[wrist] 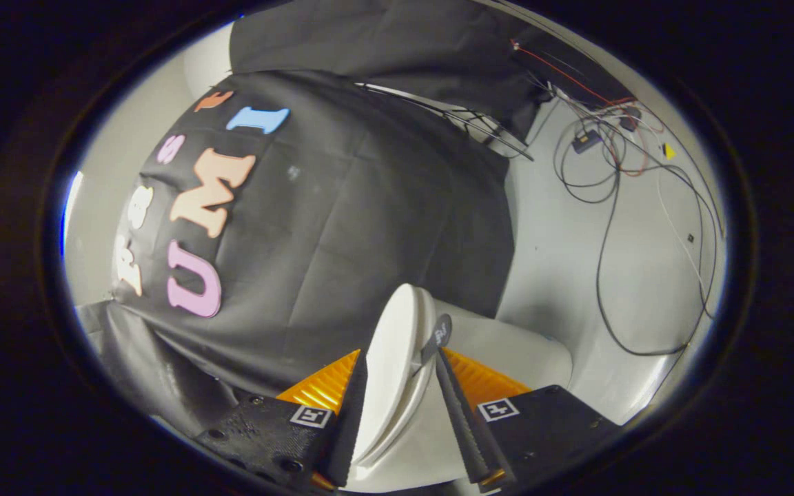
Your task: Open the toilet lid.
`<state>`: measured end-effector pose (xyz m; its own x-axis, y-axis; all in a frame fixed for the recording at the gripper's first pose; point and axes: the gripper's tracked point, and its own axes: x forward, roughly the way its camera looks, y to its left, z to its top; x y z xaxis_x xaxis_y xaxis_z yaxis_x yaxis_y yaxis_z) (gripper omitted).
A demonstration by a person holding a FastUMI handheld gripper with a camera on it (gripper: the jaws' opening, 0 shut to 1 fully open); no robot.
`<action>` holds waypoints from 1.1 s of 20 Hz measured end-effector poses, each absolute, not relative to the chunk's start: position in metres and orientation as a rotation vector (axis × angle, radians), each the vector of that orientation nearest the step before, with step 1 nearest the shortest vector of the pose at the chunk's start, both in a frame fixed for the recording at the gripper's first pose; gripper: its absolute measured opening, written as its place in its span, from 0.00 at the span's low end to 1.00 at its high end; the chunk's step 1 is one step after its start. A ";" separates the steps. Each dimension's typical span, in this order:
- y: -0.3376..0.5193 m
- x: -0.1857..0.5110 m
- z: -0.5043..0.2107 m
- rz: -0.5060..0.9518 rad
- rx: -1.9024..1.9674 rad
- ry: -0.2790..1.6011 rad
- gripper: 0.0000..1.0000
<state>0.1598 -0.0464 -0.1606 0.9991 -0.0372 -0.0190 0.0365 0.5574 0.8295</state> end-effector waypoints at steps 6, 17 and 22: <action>-0.050 0.203 -0.174 -0.065 1.034 0.043 0.62; -0.074 0.239 -0.179 -0.100 1.147 0.034 0.17; -0.067 0.237 -0.173 -0.077 1.148 0.030 0.01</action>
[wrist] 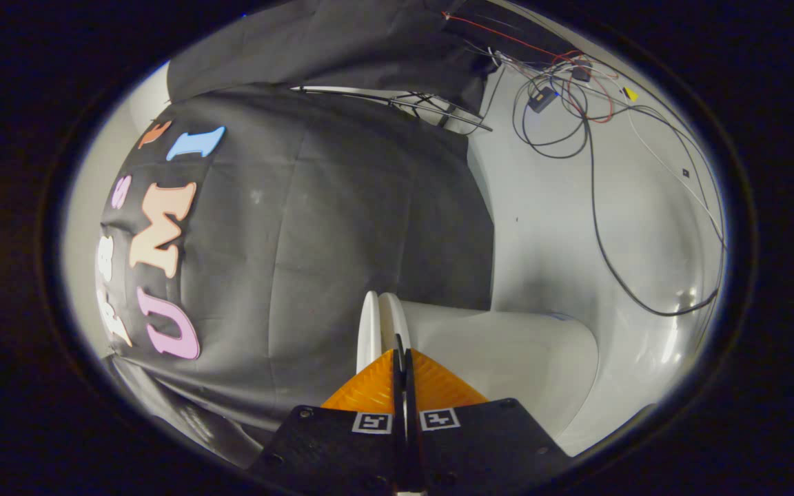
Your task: Open the toilet lid.
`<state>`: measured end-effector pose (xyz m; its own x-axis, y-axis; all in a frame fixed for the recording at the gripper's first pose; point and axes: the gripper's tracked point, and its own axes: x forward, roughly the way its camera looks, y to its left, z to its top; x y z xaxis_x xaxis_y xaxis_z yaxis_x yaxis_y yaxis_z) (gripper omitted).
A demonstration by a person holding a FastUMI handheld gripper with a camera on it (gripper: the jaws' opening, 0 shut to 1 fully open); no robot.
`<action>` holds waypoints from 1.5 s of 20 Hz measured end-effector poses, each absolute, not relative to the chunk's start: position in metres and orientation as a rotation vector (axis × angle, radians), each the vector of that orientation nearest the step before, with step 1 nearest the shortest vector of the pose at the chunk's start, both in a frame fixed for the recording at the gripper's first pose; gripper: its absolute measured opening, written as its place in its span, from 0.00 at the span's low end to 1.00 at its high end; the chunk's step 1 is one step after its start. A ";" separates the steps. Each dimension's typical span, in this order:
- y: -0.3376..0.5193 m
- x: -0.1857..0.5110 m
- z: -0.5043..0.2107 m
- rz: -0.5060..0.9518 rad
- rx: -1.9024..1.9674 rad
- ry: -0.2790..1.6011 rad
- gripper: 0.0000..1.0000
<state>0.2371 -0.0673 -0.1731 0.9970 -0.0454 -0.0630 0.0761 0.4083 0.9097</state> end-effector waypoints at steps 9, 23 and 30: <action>-0.032 0.222 -0.097 -0.048 0.956 -0.010 0.00; 0.138 0.195 0.042 0.086 0.585 -0.158 0.06; 0.191 0.189 0.059 0.096 0.437 -0.164 0.06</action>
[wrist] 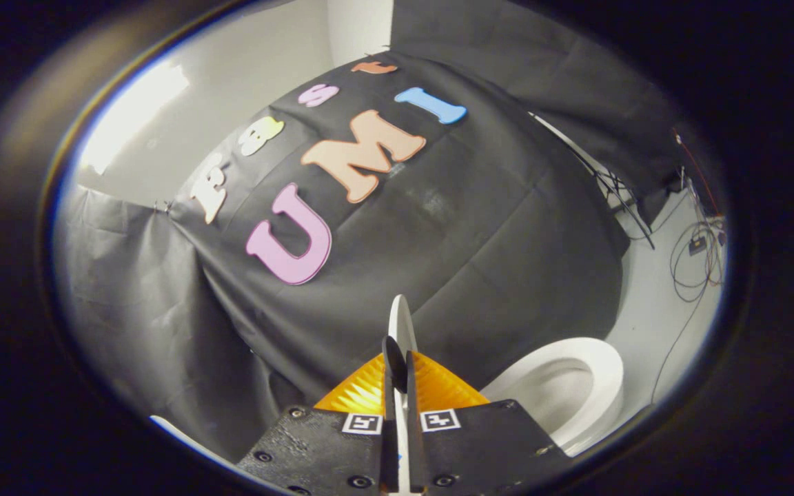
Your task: Open the toilet lid.
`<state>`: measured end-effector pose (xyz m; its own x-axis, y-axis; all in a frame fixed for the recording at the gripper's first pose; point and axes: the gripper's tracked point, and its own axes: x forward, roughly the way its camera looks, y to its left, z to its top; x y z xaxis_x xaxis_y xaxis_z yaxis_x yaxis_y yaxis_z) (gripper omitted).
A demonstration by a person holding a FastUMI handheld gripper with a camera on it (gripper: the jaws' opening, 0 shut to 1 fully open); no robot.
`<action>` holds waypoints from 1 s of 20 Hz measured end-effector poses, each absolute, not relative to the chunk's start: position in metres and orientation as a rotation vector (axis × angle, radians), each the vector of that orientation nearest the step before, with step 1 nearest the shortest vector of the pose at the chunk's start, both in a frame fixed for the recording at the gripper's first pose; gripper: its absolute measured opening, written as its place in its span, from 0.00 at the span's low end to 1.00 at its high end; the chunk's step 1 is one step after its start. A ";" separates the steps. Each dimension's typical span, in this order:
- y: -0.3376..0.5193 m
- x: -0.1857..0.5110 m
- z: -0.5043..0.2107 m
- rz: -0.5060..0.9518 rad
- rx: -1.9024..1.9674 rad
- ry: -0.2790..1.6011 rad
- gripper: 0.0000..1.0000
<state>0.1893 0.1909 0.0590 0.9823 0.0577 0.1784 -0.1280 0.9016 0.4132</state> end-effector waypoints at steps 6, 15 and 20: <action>0.238 0.186 0.067 0.087 0.275 -0.148 0.06; 0.318 0.179 0.064 0.111 -0.004 -0.099 0.06; 0.359 0.183 0.057 0.173 -0.075 -0.086 0.06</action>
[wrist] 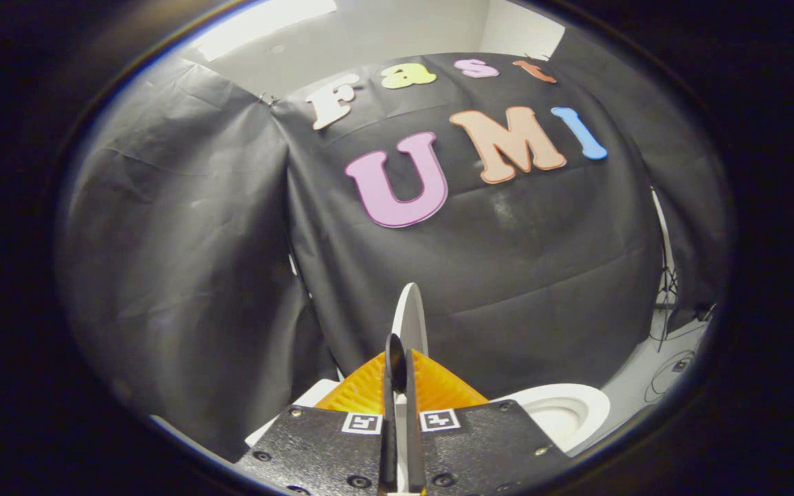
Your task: Open the toilet lid.
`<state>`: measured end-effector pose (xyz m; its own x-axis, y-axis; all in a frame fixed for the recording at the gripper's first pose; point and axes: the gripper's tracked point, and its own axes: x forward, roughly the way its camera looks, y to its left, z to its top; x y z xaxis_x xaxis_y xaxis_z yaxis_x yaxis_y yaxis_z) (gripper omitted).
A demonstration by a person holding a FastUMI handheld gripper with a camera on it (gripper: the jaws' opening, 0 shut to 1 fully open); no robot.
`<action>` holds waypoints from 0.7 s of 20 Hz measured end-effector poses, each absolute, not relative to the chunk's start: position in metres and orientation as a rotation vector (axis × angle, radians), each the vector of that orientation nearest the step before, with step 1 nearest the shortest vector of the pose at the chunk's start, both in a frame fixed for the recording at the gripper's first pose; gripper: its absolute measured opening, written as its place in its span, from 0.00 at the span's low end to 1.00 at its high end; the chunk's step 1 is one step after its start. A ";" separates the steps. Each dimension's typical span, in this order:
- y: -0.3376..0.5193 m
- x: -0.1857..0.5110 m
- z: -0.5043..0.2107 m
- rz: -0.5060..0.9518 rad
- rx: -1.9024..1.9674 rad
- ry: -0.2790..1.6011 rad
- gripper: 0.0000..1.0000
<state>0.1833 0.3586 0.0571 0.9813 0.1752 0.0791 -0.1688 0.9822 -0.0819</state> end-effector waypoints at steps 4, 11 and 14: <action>0.386 0.188 0.047 0.227 -0.112 -0.087 0.06; 0.423 0.190 0.029 0.301 -0.188 -0.075 0.06; 0.435 0.191 0.021 0.336 -0.192 -0.071 0.06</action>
<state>0.1914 0.4349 0.0214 0.9418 0.3340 0.0373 -0.3205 0.9261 -0.1989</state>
